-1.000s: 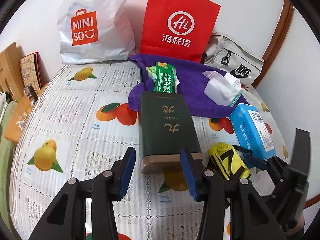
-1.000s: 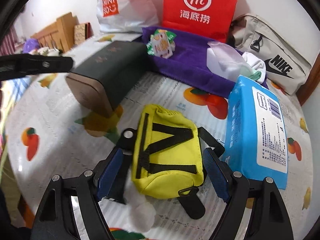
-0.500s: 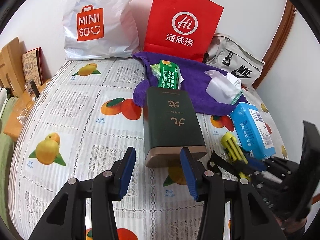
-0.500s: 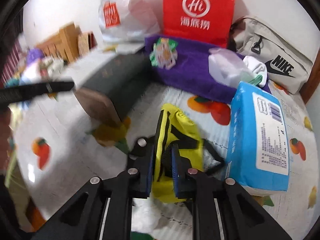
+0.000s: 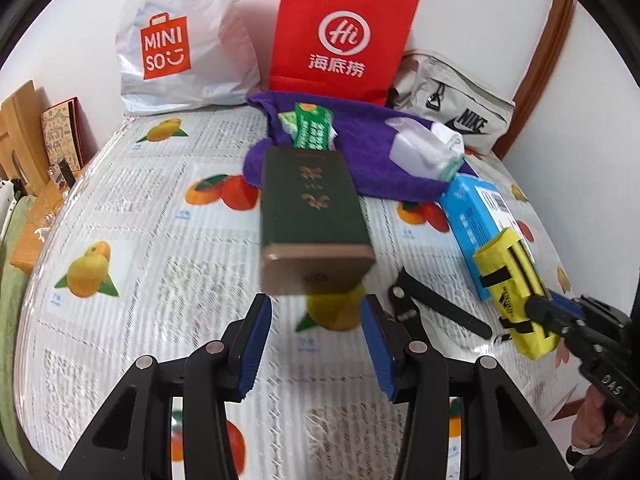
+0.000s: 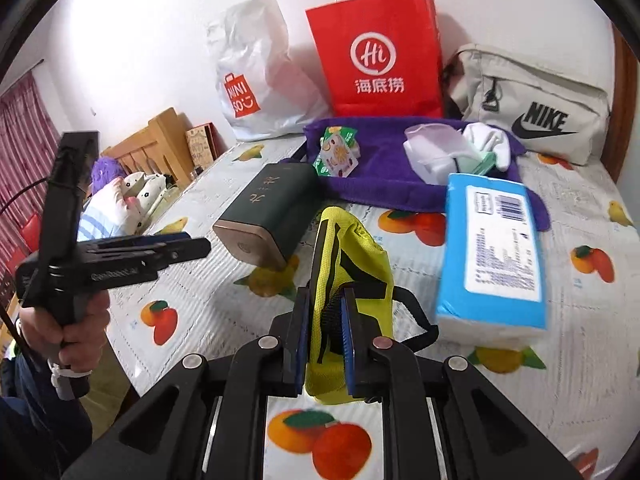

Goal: Organize soft objects
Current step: 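Grasp the pouch's black strap with the left tool while the right tool holds the pouch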

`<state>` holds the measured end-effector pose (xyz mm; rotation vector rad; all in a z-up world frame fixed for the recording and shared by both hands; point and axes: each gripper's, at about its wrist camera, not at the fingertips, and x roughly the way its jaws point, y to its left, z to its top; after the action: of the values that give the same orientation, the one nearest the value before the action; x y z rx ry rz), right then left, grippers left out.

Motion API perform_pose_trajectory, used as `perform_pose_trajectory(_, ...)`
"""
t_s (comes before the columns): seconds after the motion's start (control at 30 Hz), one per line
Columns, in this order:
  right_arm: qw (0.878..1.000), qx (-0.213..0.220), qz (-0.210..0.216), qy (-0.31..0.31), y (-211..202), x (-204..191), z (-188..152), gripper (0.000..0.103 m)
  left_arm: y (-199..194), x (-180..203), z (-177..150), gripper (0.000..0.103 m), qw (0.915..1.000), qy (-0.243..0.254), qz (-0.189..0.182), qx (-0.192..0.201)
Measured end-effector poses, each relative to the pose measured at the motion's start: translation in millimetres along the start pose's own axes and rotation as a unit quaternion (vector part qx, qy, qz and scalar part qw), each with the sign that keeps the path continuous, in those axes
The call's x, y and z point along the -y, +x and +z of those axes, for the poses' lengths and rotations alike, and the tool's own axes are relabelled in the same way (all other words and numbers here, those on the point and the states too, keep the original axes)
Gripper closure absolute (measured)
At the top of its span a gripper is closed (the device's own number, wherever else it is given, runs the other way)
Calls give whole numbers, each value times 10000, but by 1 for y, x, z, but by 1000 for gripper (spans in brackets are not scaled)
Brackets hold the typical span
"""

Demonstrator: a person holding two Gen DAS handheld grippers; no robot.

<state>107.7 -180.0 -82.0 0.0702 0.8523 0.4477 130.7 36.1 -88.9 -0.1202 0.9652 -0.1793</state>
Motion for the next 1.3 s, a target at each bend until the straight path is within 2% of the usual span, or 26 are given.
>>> perform_pose_trajectory(0.17, 9997, 59, -160, -147, -21, 3, -19, 89, 5, 15, -15, 59, 9998, 81, -49, -152)
perform_pose_trajectory(0.33, 9961, -70, -759, -441, -30, 11, -44, 89, 17, 30, -27, 59, 9993, 160, -168, -295)
perform_pose_trajectory(0.53, 9931, -347, -1058, -372, -18, 34, -66, 88, 39, 53, -32, 59, 9977, 283, -401, -461)
perform_pose_trajectory(0.63, 9918, -397, -1110, -501, -9, 34, -73, 87, 48, 62, -30, 60, 9971, 312, -476, -507)
perform_pose_trajectory(0.83, 9921, -374, -1008, -645, 0, 32, -79, 82, 65, 73, -26, 73, 9959, 459, -457, -633)
perform_pose_trajectory(0.9, 9932, -351, -943, -584, 0, 34, -80, 81, 72, 77, -28, 73, 9954, 501, -420, -702)
perform_pose_trajectory(1.1, 9952, -382, -844, -312, 2, 41, -80, 79, 79, 88, -25, 73, 9960, 666, -160, -571)
perform_pose_trajectory(1.13, 9957, -370, -810, -251, 1, 42, -80, 78, 81, 90, -25, 77, 9957, 740, -78, -554)
perform_pose_trajectory(1.2, 9966, -313, -744, -189, -3, 43, -80, 72, 81, 95, -25, 80, 9943, 922, 69, -521)
perform_pose_trajectory(1.27, 9970, -200, -724, -193, -10, 43, -79, 50, 78, 91, -24, 82, 9951, 836, 14, -532)
perform_pose_trajectory(1.3, 9968, -137, -753, -208, -12, 42, -79, 46, 76, 89, -24, 82, 9954, 794, -14, -529)
